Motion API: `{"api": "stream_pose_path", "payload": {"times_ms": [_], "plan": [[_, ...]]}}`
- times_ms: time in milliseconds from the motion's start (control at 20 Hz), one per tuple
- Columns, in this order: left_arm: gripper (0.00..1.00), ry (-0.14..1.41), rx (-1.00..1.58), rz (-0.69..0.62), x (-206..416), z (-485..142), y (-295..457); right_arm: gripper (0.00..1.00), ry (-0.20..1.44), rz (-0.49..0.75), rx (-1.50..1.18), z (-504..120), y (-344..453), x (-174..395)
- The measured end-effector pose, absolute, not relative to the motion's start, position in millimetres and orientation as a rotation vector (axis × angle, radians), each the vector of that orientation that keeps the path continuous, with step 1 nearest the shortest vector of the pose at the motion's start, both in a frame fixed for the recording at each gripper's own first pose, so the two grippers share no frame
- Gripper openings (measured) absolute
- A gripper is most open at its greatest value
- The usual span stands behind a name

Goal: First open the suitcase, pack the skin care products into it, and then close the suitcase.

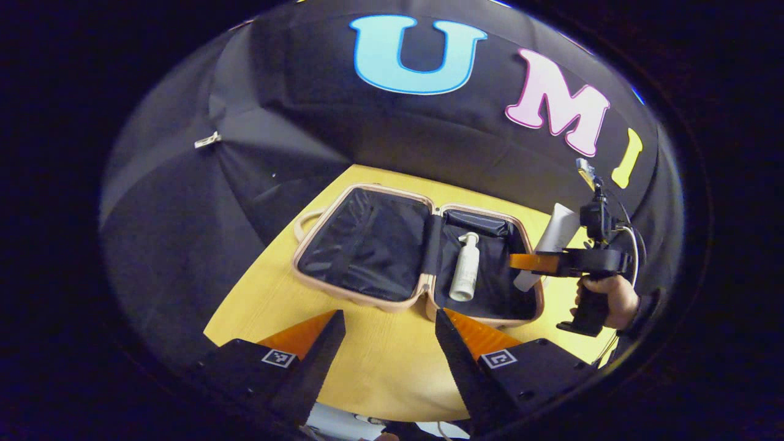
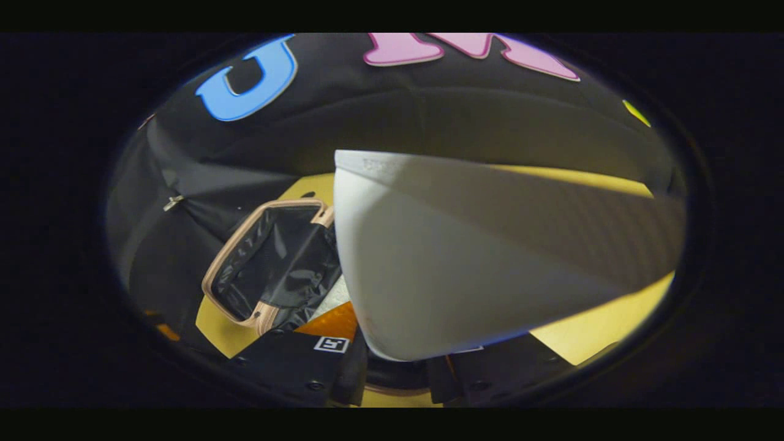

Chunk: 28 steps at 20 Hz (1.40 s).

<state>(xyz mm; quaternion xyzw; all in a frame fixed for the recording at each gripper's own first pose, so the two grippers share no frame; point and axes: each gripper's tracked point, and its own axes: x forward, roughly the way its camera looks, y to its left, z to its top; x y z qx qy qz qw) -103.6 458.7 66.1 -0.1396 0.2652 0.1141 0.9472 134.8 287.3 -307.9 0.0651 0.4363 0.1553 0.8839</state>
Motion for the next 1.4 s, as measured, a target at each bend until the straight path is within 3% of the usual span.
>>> {"api": "stream_pose_path", "payload": {"times_ms": [250,400,450,600,650,700,750,900,950,1000,1050,1100,1400], "plan": [[0.94,0.527,-0.404,0.264,-181,56,478,0.36,1.072,0.217,0.139,-350,294,134],[0.94,0.528,-0.353,0.284,-212,53,492,0.51,1.117,0.145,0.147,-363,295,133],[0.94,0.536,-0.342,0.284,-217,52,494,0.44,1.125,0.139,0.14,-364,295,131],[0.94,0.525,-0.329,0.275,-217,54,496,0.48,1.1,0.128,0.136,-356,296,132],[0.94,0.511,-0.325,0.269,-211,58,496,0.37,1.079,0.124,0.129,-350,295,135],[0.94,0.494,-0.319,0.263,-203,60,495,0.45,1.061,0.132,0.133,-345,294,137],[0.94,0.478,-0.314,0.254,-193,63,495,0.46,1.05,0.142,0.143,-338,296,135],[0.94,0.434,-0.317,0.239,-153,66,499,0.72,1.005,0.17,0.165,-315,294,132],[0.94,0.425,-0.322,0.238,-138,66,502,0.86,0.99,0.17,0.171,-308,293,130],[0.94,0.414,-0.32,0.236,-123,66,507,0.87,0.977,0.168,0.191,-300,294,128],[0.94,0.414,-0.311,0.245,-108,64,514,0.81,0.961,0.176,0.215,-291,297,125],[0.94,0.413,-0.301,0.255,-94,58,525,0.93,0.941,0.18,0.229,-283,298,122],[0.94,0.389,-0.312,0.314,-24,50,600,0.98,0.833,0.23,0.228,-233,288,100]]}}
